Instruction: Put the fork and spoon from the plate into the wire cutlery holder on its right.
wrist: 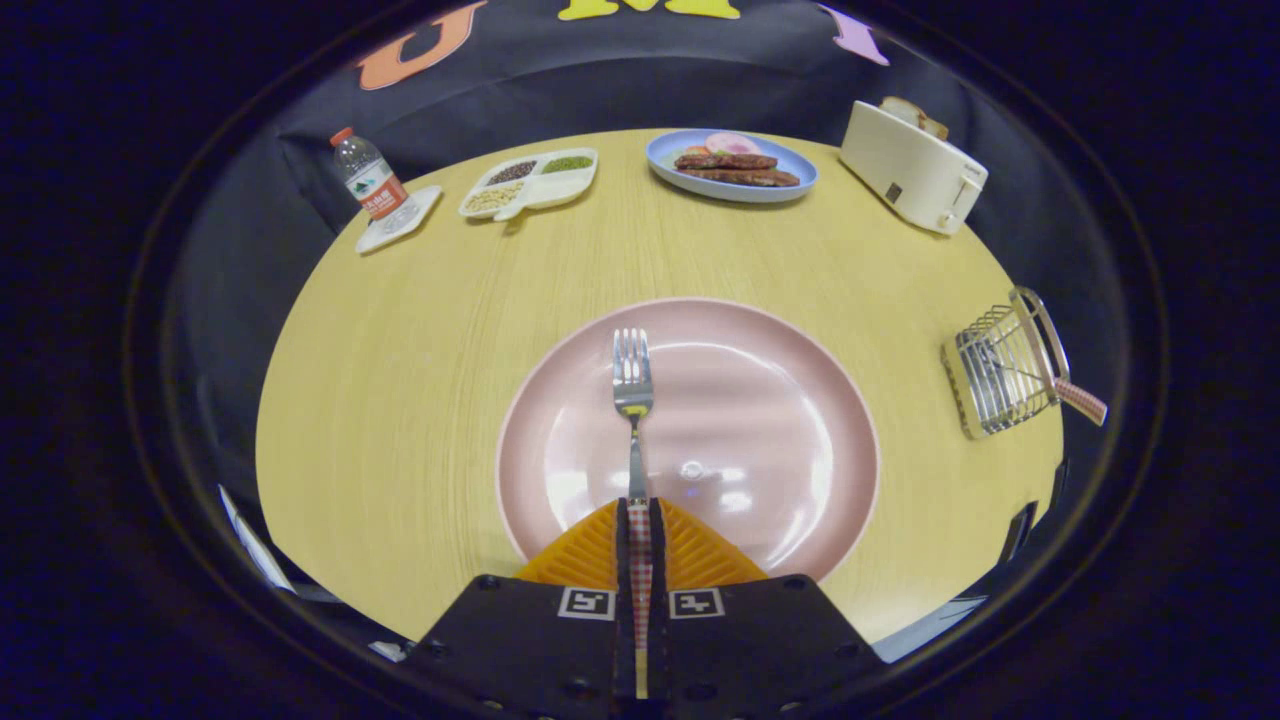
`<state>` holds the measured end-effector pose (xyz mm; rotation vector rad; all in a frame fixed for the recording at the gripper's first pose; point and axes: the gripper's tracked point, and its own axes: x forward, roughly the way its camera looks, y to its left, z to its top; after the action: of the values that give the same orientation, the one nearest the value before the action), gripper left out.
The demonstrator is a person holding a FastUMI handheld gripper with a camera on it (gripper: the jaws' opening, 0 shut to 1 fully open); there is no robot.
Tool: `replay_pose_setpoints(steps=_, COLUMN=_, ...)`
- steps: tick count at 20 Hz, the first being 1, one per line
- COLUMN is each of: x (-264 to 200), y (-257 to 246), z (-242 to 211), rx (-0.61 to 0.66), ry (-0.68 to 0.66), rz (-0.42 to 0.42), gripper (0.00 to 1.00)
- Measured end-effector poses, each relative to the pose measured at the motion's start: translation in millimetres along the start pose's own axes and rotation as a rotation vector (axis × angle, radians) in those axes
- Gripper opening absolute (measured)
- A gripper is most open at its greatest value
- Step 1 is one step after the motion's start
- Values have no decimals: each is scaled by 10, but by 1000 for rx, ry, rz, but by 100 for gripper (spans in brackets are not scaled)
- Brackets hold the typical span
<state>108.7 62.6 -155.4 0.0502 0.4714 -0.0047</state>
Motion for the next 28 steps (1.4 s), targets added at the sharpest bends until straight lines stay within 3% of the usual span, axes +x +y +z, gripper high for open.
replay_pose_setpoints(steps=7, x=-620, y=-374, z=263, rx=41, ry=-48, rz=60, gripper=5)
replay_pose_setpoints(steps=16, x=-1318, y=-1321, z=514, rx=-5, ry=-70, rz=36, gripper=1)
replay_pose_setpoints(steps=28, x=-1551, y=-2649, z=748, rx=-13, ry=-37, rz=-17, gripper=1)
